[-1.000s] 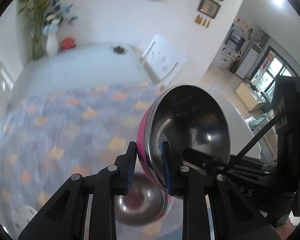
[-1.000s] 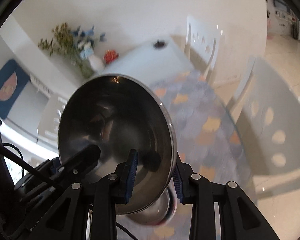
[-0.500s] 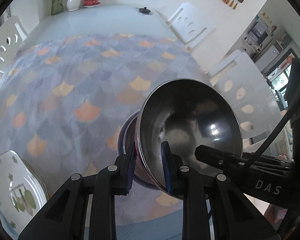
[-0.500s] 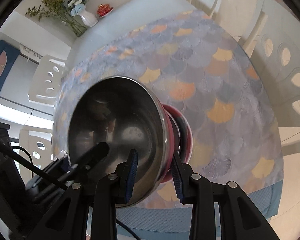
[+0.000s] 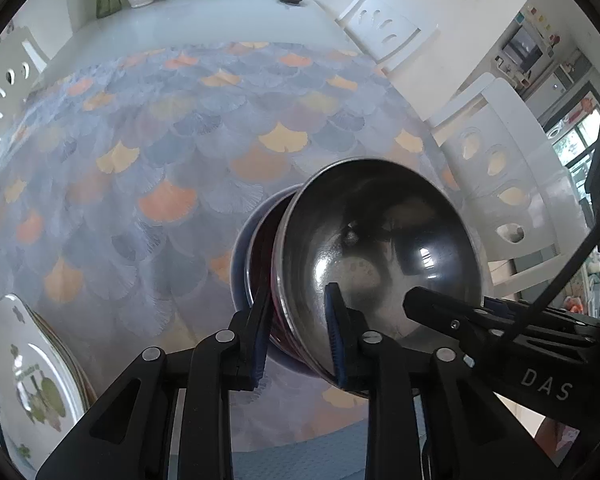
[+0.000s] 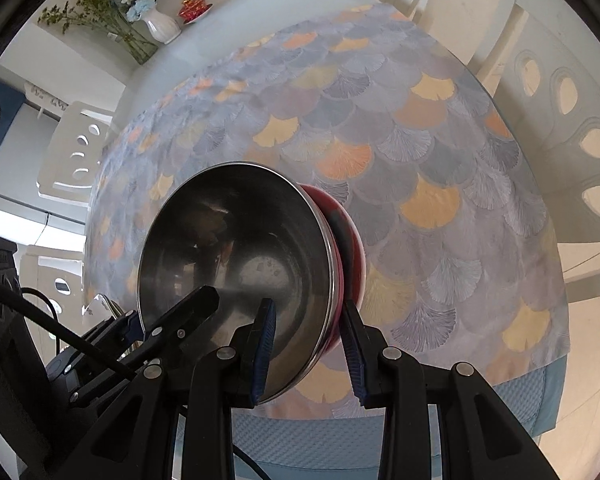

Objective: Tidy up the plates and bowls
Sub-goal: 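Carry the magenta bowl with both grippers and lower it into the blue bowl, then open both grippers and regrip the rim of the nested bowl stack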

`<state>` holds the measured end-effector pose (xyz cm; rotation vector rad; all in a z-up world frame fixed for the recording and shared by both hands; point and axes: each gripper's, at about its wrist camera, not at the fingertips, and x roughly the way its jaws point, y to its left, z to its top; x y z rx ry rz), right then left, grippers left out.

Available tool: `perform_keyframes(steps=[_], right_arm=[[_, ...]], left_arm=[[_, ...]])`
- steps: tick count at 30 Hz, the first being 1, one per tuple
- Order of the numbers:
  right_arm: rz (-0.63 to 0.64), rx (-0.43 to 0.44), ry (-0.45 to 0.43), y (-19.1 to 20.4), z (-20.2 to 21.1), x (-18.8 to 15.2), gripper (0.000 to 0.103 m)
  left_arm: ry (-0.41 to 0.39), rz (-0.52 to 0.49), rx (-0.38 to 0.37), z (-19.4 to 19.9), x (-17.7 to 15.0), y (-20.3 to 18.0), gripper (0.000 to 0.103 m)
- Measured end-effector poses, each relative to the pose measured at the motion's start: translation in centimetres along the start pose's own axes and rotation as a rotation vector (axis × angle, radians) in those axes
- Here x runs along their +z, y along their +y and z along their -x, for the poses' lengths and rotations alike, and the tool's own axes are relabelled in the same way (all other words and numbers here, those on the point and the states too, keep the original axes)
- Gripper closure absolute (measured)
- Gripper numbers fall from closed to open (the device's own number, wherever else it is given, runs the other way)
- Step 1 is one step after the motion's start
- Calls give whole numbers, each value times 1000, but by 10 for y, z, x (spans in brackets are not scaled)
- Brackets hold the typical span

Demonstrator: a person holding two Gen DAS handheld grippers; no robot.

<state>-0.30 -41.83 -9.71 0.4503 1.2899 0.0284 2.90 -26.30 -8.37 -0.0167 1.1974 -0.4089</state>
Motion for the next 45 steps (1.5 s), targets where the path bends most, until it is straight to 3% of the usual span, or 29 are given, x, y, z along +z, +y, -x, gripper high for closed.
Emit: perform_keyframes(steps=[6, 14, 27, 33, 35, 37, 40, 45], right_arm=[[18, -8, -15, 0, 7, -2, 71], [50, 6, 22, 4, 2, -13, 70], [65, 38, 13, 7, 13, -12, 70], [77, 55, -75, 2, 45, -4, 70], [82, 59, -109, 2, 56, 0, 65], [81, 73, -152, 0, 68, 2, 45], [93, 69, -190, -2, 77, 6, 44], [113, 69, -167, -3, 71, 7, 44]], left_arm=[[-30, -8, 70, 10, -1, 4, 71], [12, 70, 19, -1, -12, 23, 71], [9, 44, 28, 0, -13, 20, 71], [-18, 53, -10, 21, -12, 24, 71], [-43, 77, -48, 33, -10, 28, 71], [-61, 94, -75, 41, -9, 31, 71], [-86, 125, -97, 54, -6, 38, 71], [-94, 154, -109, 60, -8, 47, 63]])
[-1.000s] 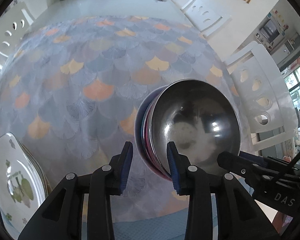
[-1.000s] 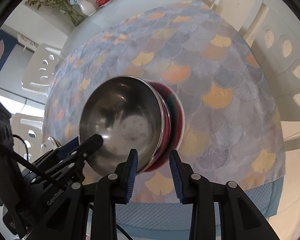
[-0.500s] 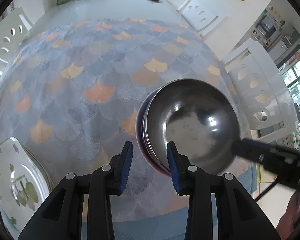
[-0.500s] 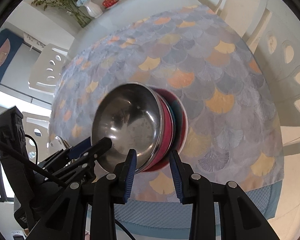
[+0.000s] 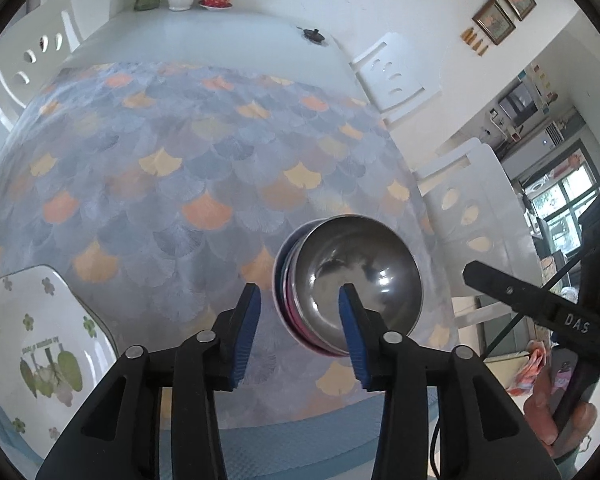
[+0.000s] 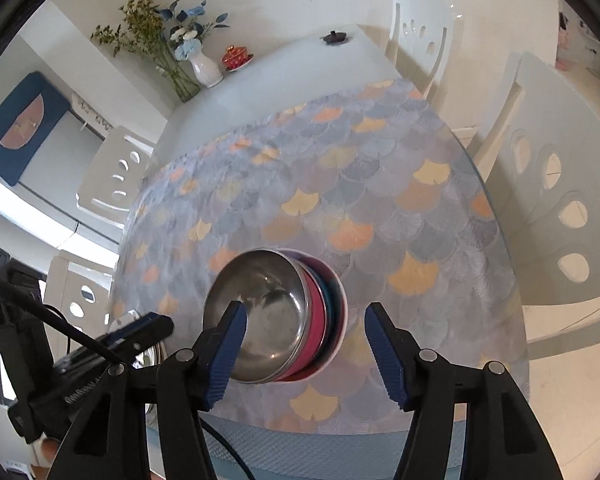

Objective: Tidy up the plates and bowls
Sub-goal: 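Open both grippers and regrip the rim of the nested bowl stack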

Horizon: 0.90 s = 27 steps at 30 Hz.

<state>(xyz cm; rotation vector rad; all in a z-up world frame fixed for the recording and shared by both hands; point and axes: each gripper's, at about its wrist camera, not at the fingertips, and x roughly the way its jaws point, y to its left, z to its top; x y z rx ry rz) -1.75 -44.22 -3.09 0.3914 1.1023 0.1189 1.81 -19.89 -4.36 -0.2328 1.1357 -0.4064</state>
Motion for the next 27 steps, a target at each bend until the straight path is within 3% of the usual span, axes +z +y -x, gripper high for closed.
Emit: perform_keyframes(steps=[8, 12, 22, 27], right_arm=[[11, -27, 72, 0, -26, -17, 44], [100, -114, 65, 17, -33, -23, 44], [72, -116, 136, 6, -61, -36, 44], [74, -104, 131, 6, -58, -37, 44]], left_arm=[[39, 5, 17, -12, -16, -2, 63], [46, -42, 37, -15, -20, -11, 63], [105, -56, 37, -40, -23, -16, 63], [92, -60, 40, -36, -21, -17, 63]])
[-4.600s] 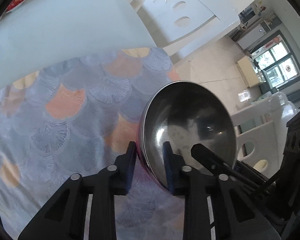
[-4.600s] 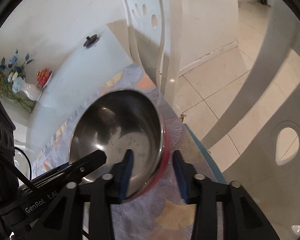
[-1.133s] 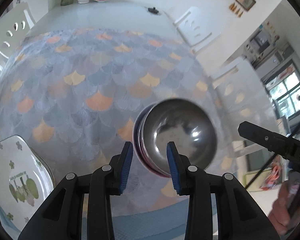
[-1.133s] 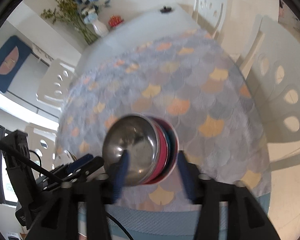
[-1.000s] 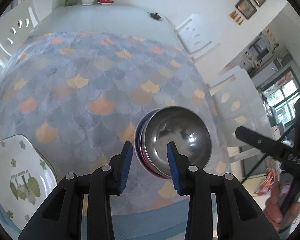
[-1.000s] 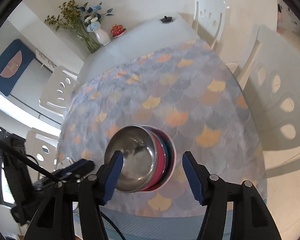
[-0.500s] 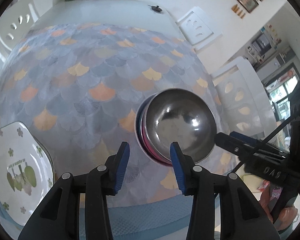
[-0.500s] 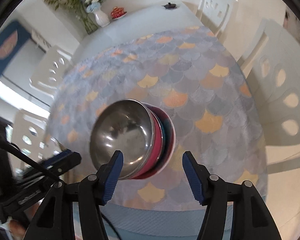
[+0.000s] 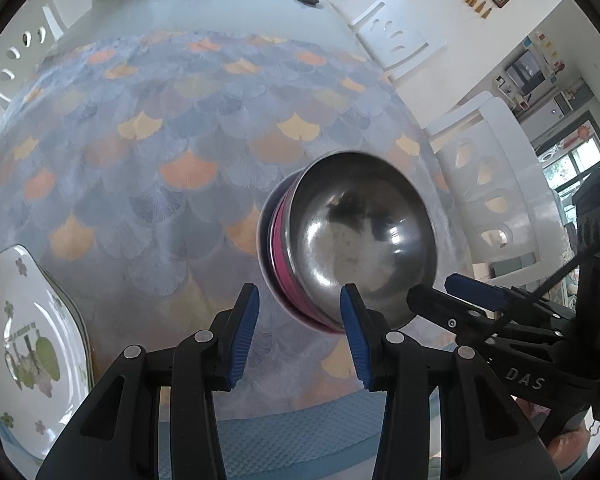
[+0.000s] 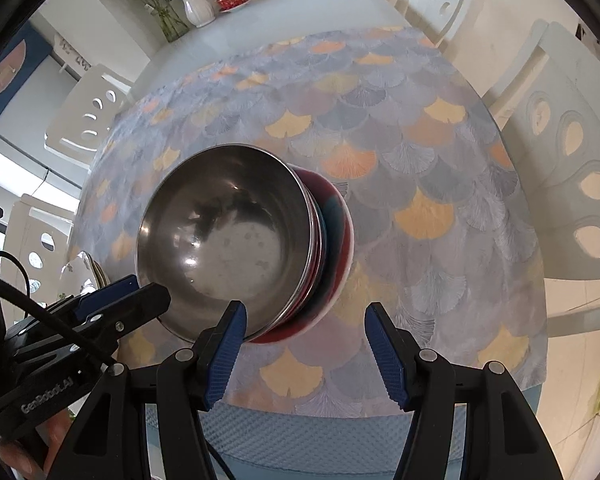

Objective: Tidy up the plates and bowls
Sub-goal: 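Open both grippers and regrip the rim of the nested bowl stack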

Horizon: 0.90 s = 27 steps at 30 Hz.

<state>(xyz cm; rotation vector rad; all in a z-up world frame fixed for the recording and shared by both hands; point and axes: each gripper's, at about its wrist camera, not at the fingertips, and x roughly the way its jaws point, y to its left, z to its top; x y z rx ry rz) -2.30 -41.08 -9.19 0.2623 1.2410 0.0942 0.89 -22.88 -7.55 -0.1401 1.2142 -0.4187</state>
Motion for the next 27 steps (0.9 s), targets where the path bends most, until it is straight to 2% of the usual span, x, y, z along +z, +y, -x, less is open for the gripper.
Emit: perform_keyframes(steps=[5, 11, 27], right_arm=[[78, -28, -55, 15, 18, 3, 44], [99, -9, -57, 23, 21, 3, 44], [52, 36, -40, 9, 26, 6, 44]], left_arm=[[-46, -10, -4, 15, 8, -4, 63], [-79, -43, 23, 25, 12, -10, 63], [-52, -24, 23, 14, 9, -9, 63]])
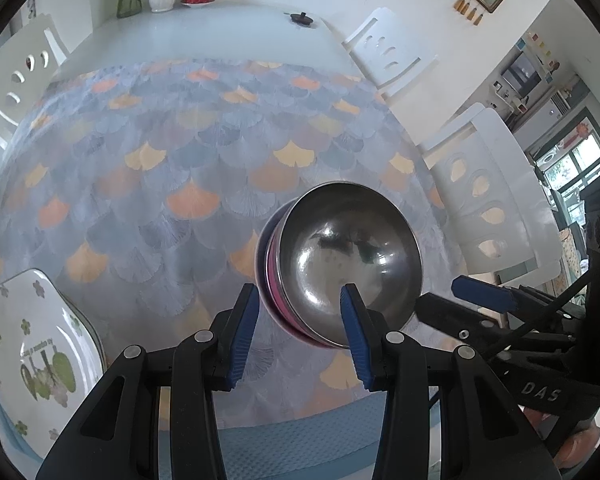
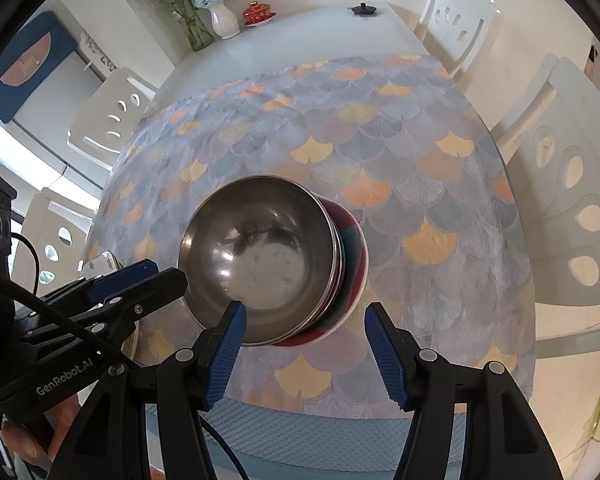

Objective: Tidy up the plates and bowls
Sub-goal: 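Open both grippers and regrip the rim of the nested bowl stack, then lift the bowl stack with both grippers and lower it onto the plate stack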

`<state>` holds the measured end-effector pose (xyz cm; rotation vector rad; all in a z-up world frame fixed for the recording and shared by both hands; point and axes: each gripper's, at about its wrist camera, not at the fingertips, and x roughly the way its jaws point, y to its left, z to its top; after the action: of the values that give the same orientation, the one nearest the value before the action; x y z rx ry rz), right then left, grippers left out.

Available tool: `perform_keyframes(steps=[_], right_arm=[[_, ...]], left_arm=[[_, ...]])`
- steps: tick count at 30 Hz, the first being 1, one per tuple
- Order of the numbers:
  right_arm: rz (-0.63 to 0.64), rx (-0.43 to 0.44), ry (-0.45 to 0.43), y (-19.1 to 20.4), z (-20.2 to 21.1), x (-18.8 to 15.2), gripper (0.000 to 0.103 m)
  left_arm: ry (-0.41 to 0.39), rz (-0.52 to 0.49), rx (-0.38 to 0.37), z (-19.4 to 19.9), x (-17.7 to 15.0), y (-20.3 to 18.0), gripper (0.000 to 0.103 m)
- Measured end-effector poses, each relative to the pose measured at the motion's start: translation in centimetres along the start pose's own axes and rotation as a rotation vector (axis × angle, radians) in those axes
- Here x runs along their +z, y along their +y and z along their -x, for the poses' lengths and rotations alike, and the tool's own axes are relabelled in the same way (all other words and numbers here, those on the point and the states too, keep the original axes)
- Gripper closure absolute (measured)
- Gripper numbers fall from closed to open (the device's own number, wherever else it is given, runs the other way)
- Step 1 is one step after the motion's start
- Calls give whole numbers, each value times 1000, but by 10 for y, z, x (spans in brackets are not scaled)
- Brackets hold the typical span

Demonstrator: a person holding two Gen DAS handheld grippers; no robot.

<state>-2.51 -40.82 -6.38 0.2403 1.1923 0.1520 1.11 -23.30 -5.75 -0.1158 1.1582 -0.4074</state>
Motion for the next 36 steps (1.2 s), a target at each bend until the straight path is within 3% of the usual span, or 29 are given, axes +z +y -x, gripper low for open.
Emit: perform_keyframes(steps=[8, 12, 17, 24, 31, 36], right_arm=[[-172, 84, 19, -46, -20, 7, 34], [-252, 150, 58, -63, -36, 10, 34], [-229, 153, 78, -62, -52, 18, 34], [-166, 203, 59, -57, -73, 30, 35], [-161, 280, 95, -57, -96, 26, 57], [-108, 226, 48, -45, -91, 21, 58]], left_arm=[[116, 209, -153, -41, 1, 33, 63], [137, 272, -170, -55, 0, 42, 63], [156, 333, -205, -68, 1, 50, 62], [171, 353, -229, -89, 6, 50, 62], [142, 340, -222, -92, 5, 49, 61], [84, 218, -121, -84, 2, 29, 61]])
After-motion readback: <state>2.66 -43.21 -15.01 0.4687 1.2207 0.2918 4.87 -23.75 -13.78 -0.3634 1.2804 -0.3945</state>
